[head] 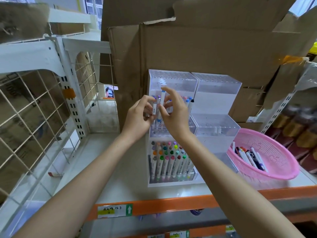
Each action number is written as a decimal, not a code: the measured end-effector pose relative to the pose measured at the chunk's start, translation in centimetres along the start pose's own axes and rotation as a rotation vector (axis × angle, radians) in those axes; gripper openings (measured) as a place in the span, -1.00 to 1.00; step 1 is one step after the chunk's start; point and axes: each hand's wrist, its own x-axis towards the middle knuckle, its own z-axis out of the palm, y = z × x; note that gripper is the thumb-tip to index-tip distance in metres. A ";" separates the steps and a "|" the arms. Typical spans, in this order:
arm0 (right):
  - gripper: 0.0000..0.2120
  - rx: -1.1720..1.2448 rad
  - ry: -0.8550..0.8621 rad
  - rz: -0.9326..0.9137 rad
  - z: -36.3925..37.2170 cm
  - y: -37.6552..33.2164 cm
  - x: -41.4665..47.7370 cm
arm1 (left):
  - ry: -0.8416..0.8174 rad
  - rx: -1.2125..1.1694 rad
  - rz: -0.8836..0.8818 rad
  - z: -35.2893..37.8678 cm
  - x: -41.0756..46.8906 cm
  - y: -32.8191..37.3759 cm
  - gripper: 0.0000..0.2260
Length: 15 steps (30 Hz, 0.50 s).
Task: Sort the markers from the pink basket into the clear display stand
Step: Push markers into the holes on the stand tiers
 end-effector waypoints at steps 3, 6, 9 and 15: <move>-0.56 -0.007 -0.025 0.009 0.1 0.1 -0.3 | 0.005 0.010 0.014 -0.1 0.0 0.0 -0.65; -0.56 -0.007 -0.031 -0.008 0.2 0.3 -0.6 | -0.024 0.059 0.036 -0.3 0.0 0.0 -0.62; -0.54 -0.010 -0.045 -0.016 0.2 0.5 -0.9 | -0.052 0.123 0.072 -0.4 -0.1 0.0 -0.58; -0.52 0.009 -0.085 0.022 0.3 1.0 -1.6 | -0.085 0.335 0.156 -0.9 -0.2 0.0 -0.58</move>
